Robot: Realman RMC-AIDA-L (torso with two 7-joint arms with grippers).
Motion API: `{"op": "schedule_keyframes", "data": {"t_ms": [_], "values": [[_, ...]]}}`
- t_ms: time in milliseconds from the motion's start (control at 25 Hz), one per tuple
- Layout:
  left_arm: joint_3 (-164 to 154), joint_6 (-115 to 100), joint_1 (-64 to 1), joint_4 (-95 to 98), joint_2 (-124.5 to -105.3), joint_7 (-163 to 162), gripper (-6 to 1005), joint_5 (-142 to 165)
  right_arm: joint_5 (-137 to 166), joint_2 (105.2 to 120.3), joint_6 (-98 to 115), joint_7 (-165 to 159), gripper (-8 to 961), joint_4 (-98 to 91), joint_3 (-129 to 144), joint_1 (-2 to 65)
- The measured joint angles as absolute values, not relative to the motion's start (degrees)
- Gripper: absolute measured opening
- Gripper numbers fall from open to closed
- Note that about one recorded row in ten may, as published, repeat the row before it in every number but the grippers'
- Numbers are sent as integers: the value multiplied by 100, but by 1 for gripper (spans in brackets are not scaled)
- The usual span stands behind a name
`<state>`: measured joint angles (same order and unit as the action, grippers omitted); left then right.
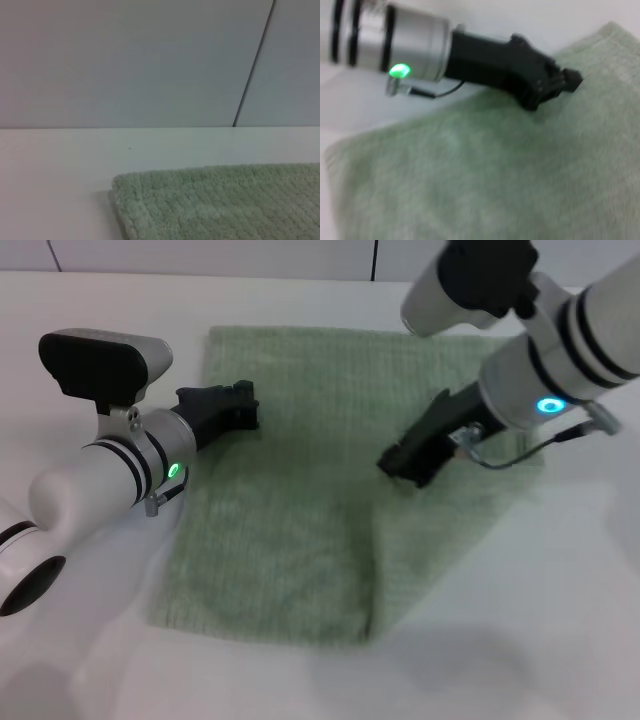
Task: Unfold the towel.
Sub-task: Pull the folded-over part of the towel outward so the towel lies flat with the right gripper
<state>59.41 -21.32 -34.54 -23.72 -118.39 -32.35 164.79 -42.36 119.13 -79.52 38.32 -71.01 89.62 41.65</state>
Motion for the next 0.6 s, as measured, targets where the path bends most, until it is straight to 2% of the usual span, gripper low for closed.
{"op": "schedule_keyframes", "data": {"t_ms": [600], "values": [[5967,-2122,-3454,-2365,-11838,-3230,-2,16479,-3416,11948,-9864,3658,20,-9186,8911,3498]]}}
